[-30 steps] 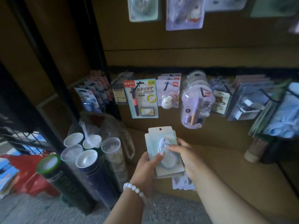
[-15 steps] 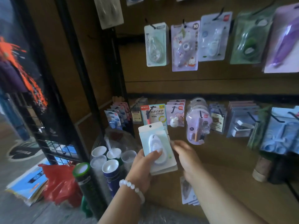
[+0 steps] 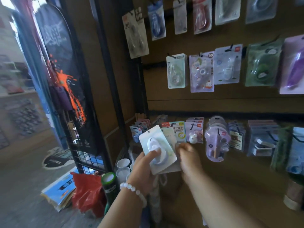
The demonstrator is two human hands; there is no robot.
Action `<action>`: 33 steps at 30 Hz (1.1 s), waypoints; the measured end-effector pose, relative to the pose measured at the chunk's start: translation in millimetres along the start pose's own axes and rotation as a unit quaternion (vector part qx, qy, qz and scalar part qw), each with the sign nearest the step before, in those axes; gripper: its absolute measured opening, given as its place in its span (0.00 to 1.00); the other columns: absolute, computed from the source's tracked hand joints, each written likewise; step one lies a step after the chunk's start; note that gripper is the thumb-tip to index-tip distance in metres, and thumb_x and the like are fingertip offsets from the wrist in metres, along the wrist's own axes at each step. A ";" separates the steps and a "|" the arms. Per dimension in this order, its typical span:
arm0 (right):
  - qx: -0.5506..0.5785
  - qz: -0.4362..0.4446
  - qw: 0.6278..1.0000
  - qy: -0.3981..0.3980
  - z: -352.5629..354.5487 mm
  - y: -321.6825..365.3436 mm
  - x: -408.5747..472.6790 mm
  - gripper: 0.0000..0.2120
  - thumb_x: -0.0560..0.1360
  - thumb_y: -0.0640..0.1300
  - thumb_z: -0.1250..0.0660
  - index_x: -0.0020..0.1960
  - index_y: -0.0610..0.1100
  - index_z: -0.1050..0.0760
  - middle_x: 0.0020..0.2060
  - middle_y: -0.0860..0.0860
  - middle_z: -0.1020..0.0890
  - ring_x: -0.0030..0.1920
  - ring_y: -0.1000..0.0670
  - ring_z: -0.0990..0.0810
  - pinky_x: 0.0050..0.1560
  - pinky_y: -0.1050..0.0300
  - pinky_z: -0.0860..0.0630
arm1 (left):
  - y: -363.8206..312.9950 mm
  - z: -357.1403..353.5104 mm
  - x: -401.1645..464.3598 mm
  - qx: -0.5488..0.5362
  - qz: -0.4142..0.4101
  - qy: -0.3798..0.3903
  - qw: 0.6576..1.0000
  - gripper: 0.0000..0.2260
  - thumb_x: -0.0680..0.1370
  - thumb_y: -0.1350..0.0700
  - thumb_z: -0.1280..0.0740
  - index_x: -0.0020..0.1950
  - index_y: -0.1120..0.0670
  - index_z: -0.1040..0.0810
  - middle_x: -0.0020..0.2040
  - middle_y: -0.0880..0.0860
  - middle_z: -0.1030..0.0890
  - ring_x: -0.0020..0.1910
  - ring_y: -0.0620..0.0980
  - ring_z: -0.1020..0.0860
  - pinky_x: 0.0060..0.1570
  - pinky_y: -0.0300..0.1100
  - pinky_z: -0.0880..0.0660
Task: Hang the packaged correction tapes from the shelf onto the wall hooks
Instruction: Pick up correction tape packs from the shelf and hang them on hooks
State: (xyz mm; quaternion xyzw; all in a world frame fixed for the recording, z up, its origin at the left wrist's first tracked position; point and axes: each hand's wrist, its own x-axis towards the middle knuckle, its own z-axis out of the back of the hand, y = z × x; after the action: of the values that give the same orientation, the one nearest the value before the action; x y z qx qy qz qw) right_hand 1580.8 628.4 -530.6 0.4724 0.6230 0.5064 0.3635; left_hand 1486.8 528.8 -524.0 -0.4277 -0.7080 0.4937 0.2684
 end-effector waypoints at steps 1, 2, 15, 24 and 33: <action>-0.009 0.006 1.000 -0.001 -1.9 4.0 -1.0 0.07 0.75 0.42 0.34 0.38 0.45 0.23 0.43 0.43 0.17 0.47 0.42 0.20 0.55 0.42 0.24 | -4.4 1.0 -2.2 -0.002 -0.002 -0.006 1.000 0.15 0.76 0.58 0.31 0.61 0.61 0.22 0.51 0.62 0.15 0.40 0.56 0.15 0.33 0.44 0.21; -0.018 0.011 1.000 0.000 -3.5 7.9 -2.1 0.07 0.75 0.42 0.34 0.39 0.45 0.24 0.43 0.45 0.17 0.48 0.43 0.20 0.55 0.44 0.24 | -8.1 2.0 -3.8 -0.001 -0.005 -0.016 1.000 0.16 0.76 0.57 0.31 0.62 0.61 0.22 0.51 0.63 0.15 0.40 0.56 0.15 0.34 0.45 0.21; -0.096 0.078 0.991 0.043 -19.8 52.4 15.9 0.06 0.76 0.43 0.34 0.42 0.42 0.22 0.40 0.44 0.17 0.40 0.47 0.22 0.41 0.55 0.28 | -57.7 23.5 21.2 0.013 -0.050 -0.038 0.998 0.30 0.66 0.46 0.24 0.65 0.56 0.22 0.58 0.61 0.17 0.57 0.62 0.18 0.47 0.53 0.20; -0.135 0.192 0.972 0.024 -63.1 127.6 67.0 0.07 0.77 0.45 0.35 0.43 0.44 0.24 0.38 0.51 0.21 0.36 0.54 0.26 0.33 0.62 0.33 | -108.7 46.1 58.4 0.001 -0.130 -0.052 0.990 0.15 0.75 0.60 0.29 0.62 0.56 0.23 0.58 0.61 0.17 0.55 0.63 0.18 0.59 0.66 0.24; -0.178 0.260 0.949 -0.009 -124.1 181.5 108.7 0.07 0.77 0.49 0.35 0.46 0.45 0.24 0.39 0.52 0.22 0.42 0.51 0.24 0.45 0.53 0.24 | -127.6 54.2 94.4 0.023 -0.143 -0.029 0.989 0.25 0.69 0.56 0.24 0.65 0.55 0.23 0.59 0.60 0.17 0.57 0.63 0.18 0.58 0.65 0.23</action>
State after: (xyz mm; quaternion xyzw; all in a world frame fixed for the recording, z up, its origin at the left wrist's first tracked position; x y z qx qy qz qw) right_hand 1473.7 704.0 -323.3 0.5498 0.3751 0.6821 0.3029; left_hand 1353.7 566.8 -429.5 -0.3012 -0.7579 0.4784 0.3256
